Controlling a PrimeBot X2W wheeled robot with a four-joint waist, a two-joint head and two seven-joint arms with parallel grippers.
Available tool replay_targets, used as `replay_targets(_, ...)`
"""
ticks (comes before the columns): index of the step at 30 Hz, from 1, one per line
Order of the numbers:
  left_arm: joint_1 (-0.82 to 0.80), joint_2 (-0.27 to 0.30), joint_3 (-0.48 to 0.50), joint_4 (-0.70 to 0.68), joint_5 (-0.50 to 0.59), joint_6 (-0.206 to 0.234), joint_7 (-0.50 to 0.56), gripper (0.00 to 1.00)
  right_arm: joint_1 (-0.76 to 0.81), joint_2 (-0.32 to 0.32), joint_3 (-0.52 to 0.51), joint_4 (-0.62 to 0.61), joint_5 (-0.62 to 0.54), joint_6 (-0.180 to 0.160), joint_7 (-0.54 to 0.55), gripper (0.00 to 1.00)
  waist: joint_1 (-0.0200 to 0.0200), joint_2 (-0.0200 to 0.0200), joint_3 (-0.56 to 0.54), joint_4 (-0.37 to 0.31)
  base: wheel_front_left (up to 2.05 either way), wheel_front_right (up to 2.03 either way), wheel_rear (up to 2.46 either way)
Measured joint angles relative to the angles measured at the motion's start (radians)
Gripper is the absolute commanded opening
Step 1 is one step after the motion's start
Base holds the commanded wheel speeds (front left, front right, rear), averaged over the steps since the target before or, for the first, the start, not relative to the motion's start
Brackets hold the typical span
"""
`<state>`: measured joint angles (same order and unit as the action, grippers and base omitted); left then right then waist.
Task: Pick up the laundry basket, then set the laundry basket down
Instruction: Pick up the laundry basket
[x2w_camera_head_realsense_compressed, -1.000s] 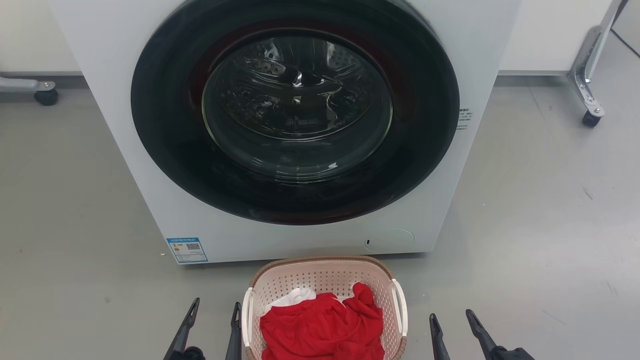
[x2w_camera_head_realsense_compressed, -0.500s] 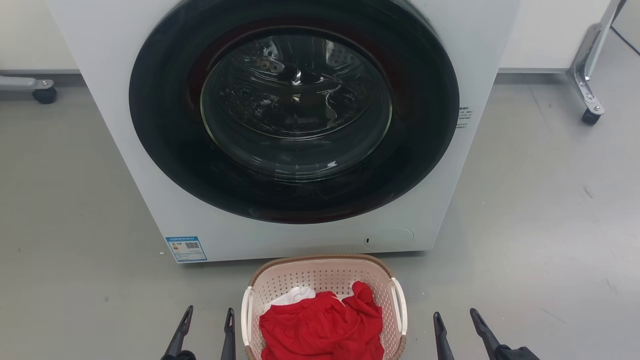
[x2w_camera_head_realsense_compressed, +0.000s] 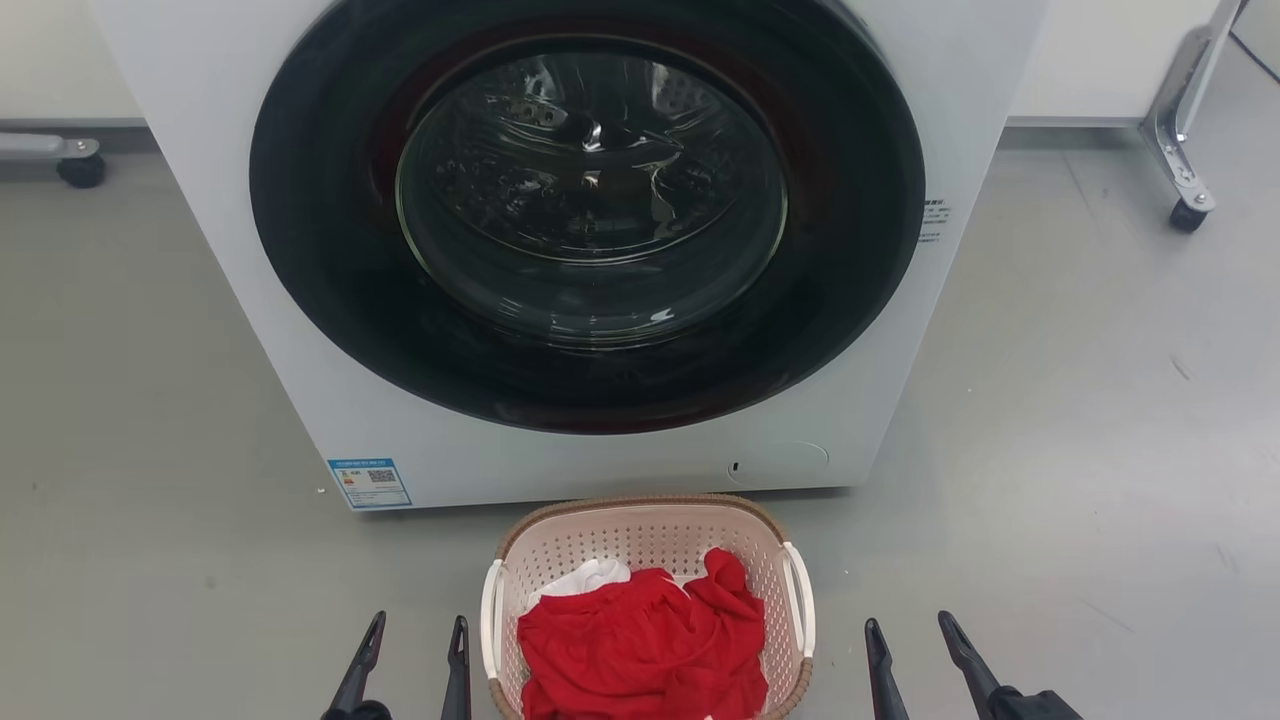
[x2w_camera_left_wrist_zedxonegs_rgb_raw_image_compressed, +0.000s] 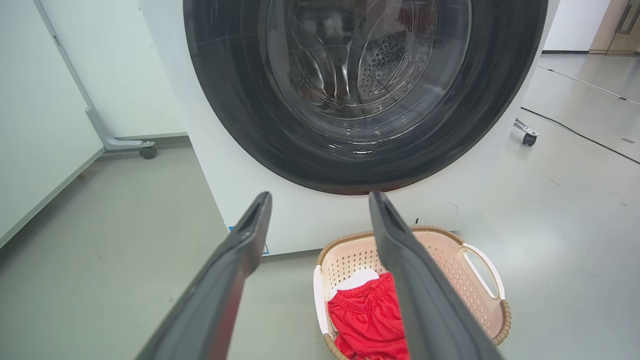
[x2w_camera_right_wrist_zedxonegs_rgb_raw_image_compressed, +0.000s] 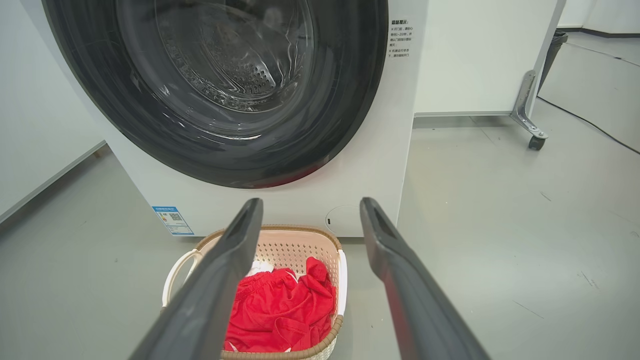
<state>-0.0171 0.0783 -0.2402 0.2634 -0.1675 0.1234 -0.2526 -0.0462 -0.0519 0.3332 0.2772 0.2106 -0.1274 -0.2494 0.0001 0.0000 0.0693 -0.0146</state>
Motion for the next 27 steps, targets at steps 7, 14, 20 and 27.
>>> replay_targets(7, -0.008, 0.001, 0.013, 0.003, 0.000, 0.000, 0.000, 1.00, -0.014, 0.000, -0.001, 0.006, 0.000, 0.000, 0.000, 1.00, 0.0000, 0.0000, 0.044, -0.002, 0.00, 0.00, 0.00)
replay_targets(14, -0.073, 0.001, 0.020, 0.034, 0.000, -0.001, 0.000, 1.00, -0.098, 0.000, -0.012, 0.051, -0.002, 0.000, 0.000, 1.00, 0.0000, 0.0000, 0.116, -0.007, 0.00, 0.00, 0.00)
replay_targets(20, -0.157, -0.001, 0.021, 0.069, 0.000, -0.009, 0.000, 1.00, -0.179, 0.000, -0.022, 0.092, -0.002, 0.001, 0.000, 1.00, 0.0001, 0.0000, 0.194, -0.013, 0.00, 0.00, 0.00)
replay_targets(27, -0.271, -0.006, 0.036, 0.133, -0.010, -0.011, 0.000, 1.00, -0.304, -0.001, -0.034, 0.170, -0.002, 0.006, 0.000, 1.00, 0.0002, 0.0001, 0.307, -0.017, 0.00, 0.00, 0.00)
